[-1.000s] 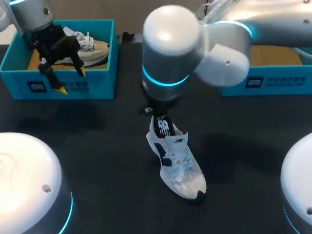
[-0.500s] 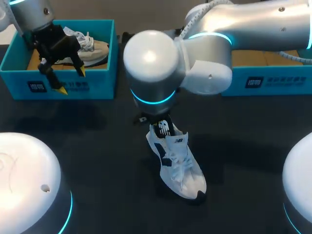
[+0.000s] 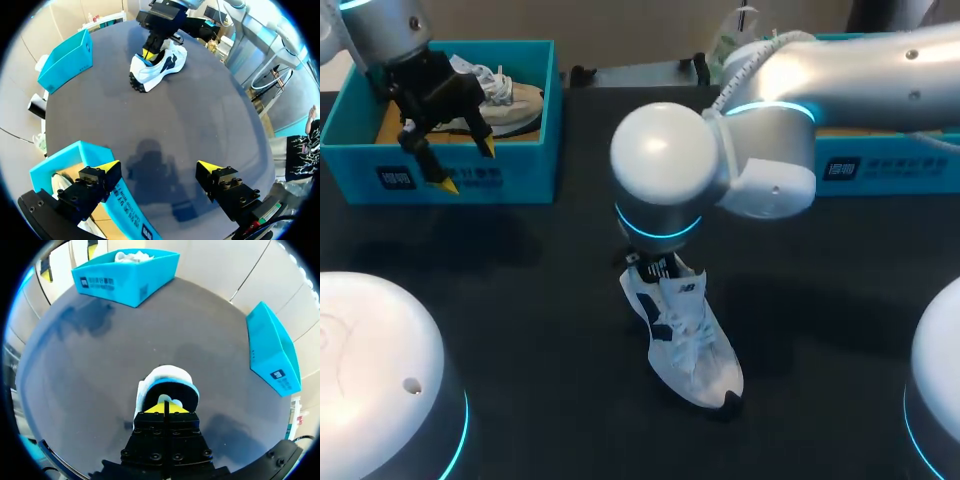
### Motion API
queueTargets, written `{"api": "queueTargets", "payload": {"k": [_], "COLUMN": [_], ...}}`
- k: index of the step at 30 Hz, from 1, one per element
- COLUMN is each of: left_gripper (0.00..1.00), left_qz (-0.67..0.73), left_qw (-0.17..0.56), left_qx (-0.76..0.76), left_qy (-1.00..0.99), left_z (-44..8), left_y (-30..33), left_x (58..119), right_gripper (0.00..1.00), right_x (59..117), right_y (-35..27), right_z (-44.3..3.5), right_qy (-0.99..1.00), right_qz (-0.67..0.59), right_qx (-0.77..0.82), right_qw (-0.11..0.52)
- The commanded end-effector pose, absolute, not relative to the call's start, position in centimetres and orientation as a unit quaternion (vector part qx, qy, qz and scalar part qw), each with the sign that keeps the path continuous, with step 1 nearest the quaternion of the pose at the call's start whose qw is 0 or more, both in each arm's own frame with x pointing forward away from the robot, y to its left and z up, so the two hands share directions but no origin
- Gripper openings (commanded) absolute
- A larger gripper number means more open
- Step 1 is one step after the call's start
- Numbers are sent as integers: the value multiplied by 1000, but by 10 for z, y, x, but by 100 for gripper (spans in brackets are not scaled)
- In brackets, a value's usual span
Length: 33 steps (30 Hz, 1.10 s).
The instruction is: Take the shoe out of the shoebox, open the shoe tongue, remove and reinsert the insole, then place the shoe into the shoebox
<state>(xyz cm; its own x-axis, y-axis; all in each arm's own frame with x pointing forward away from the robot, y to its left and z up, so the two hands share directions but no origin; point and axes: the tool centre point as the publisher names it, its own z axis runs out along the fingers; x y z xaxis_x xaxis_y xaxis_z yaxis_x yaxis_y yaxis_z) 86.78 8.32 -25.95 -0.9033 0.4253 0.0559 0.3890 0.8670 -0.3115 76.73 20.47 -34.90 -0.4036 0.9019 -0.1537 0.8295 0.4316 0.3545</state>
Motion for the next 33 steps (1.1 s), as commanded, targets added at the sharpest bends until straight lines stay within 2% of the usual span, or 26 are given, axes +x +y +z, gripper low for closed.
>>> {"api": "queueTargets", "payload": {"k": [1,9,22,33], "left_gripper": [100,100,100,100], "left_qz": [147,147,147,147], "left_qw": [61,61,61,61], "left_qx": [-212,-212,-212,-212], "left_qy": [-964,-964,-964,-964], "left_z": [-259,-259,-259,-259], "left_y": [84,84,84,84], "left_x": [867,867,867,867], "right_gripper": [0,0,0,0], "right_x": [774,774,772,796], "right_y": [202,208,193,194], "right_z": [-367,-374,-358,-389], "right_qy": [833,835,827,836], "right_qz": [124,121,114,151], "right_qx": [519,519,518,496], "right_qw": [145,139,189,178]}}
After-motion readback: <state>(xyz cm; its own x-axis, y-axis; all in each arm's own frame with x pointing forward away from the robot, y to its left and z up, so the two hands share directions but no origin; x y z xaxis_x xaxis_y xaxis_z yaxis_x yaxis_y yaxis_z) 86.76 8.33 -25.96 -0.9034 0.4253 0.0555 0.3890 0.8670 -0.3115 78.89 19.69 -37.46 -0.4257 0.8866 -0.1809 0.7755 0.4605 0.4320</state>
